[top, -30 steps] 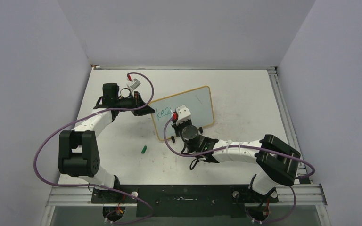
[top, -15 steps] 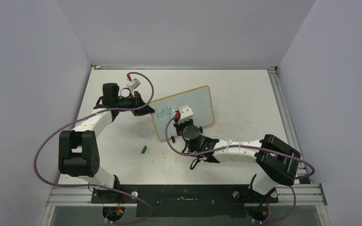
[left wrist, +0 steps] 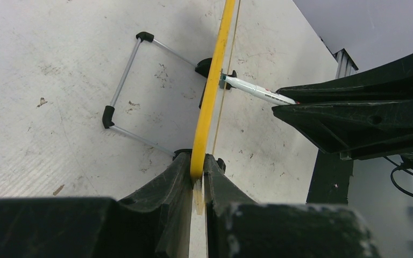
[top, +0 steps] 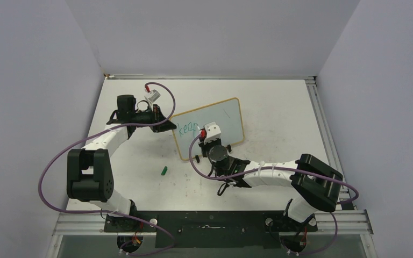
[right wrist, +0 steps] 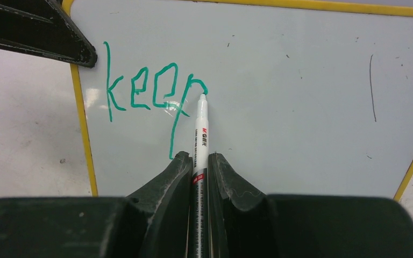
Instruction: Write a sentence on the whiteboard
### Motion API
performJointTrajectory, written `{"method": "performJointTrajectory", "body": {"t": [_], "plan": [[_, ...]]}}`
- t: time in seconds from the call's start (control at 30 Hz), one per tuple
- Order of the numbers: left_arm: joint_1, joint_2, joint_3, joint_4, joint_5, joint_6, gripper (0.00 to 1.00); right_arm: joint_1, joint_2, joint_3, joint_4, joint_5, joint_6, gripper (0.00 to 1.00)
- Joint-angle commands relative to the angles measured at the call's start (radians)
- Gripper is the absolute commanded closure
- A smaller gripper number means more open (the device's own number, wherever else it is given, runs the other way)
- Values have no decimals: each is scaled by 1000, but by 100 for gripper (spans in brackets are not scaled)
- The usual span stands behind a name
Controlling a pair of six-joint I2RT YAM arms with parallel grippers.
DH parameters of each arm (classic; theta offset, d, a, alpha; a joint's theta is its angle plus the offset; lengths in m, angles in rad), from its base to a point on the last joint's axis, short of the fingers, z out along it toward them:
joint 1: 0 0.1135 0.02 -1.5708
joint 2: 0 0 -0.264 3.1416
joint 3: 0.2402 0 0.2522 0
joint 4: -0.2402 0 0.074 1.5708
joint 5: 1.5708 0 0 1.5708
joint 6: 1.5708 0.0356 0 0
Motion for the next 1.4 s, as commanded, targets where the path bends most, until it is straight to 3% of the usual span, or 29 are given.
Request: {"method": "performJointTrajectory", "body": {"t": [0.0,0.77,1.37], "plan": [[4,-30,39,-12,8,20,100,19,-3,-6,-3,8,8,95],[4,-33,40,-13,11,20,100,56,18,17,7,-5,-2,95],[4,-34,42,-16,6,24,100,10,-158,-12,-59,-11,-43,95]]}}
